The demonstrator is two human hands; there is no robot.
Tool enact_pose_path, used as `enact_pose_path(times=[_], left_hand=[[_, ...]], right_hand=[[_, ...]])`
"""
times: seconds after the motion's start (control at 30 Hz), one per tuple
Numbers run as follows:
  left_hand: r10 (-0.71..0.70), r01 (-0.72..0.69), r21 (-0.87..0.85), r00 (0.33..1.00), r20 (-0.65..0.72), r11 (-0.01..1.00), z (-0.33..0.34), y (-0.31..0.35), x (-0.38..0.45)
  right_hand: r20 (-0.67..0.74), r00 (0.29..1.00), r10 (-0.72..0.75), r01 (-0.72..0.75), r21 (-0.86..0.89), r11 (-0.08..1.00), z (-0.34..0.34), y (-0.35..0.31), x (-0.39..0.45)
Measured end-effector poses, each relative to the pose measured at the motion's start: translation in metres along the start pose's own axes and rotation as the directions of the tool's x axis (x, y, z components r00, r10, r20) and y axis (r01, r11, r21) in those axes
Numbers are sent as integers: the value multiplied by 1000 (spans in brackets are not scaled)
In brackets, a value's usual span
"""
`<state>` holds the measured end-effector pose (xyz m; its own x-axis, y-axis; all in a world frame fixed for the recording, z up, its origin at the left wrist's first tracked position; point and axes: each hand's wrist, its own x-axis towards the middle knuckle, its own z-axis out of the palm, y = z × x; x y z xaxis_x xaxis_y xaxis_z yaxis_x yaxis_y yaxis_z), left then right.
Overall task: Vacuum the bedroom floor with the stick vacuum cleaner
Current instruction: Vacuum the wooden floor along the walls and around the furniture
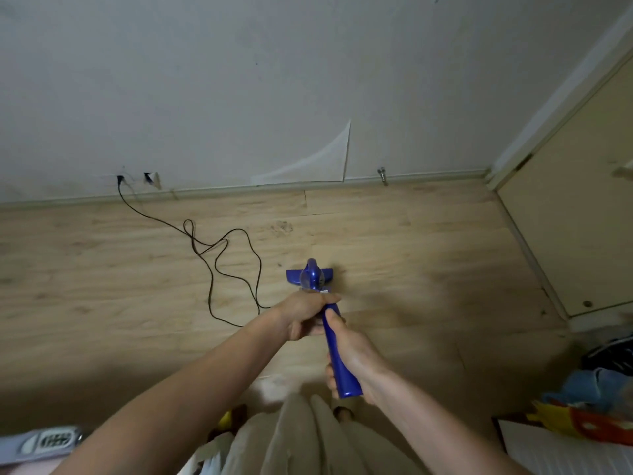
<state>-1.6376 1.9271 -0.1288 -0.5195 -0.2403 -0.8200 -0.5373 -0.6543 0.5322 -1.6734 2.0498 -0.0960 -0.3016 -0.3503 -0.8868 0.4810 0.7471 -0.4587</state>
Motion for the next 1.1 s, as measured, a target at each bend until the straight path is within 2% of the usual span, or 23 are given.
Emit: enact_pose_path(times=[0.33, 0.73, 1.1], left_hand=[[32, -35, -38, 997, -67, 999, -1, 23, 38], [44, -56, -91, 992, -122, 994, 4, 80, 101], [60, -79, -98, 981, -182, 992, 5, 114, 140]], right_hand=[[-15, 1000, -23, 23, 1, 1000, 3, -26, 51], [31, 998, -50, 53, -106, 993, -31, -93, 102], [42, 998, -53, 58, -150, 987, -44, -126, 151]])
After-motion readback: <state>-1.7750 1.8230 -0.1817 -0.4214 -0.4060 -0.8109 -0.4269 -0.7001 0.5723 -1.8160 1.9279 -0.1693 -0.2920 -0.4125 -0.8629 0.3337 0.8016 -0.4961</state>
